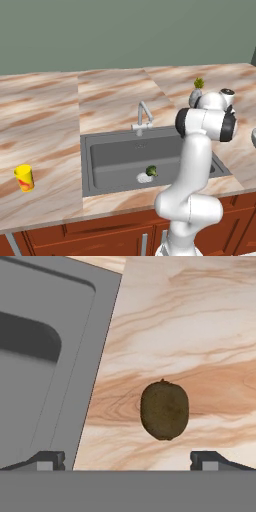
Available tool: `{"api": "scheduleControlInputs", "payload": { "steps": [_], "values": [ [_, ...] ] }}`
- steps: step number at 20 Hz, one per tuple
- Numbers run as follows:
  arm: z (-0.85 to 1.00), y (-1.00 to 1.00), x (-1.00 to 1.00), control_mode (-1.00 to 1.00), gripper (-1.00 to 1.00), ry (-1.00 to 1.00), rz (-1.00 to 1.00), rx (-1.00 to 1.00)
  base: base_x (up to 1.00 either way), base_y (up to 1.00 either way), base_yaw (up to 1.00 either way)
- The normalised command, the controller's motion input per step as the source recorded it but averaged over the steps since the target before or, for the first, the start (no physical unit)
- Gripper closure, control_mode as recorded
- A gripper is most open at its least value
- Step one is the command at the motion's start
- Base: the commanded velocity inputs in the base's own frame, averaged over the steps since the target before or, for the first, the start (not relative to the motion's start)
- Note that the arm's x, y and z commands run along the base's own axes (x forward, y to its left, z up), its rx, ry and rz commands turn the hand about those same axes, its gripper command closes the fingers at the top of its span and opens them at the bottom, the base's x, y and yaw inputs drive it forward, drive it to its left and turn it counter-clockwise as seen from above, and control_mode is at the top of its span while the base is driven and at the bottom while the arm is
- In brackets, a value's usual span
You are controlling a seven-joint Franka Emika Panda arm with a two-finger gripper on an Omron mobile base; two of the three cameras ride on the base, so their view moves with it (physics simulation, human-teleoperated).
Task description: Remove the kiwi and broccoli from the sink. Then move the bowl and cup from the counter to the sink for washing.
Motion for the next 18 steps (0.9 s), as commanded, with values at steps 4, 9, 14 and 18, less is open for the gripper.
{"api": "scheduleControlInputs", "payload": {
  "steps": [4,9,14,18],
  "values": [
    [0.03,0.31,-0.2,-1.0,-1.0,0.0,-0.03,0.0,0.0,0.0,0.0],
    [0.01,0.28,-0.2,-1.0,-1.0,0.0,-0.02,0.0,0.0,0.0,0.0],
    [0.0,0.27,-0.22,-1.0,-1.0,0.0,-0.01,0.0,0.0,0.0,0.0],
    [0.0,0.25,-0.25,-1.0,-1.0,0.0,0.0,0.0,0.0,0.0,0.0]
  ]
}}
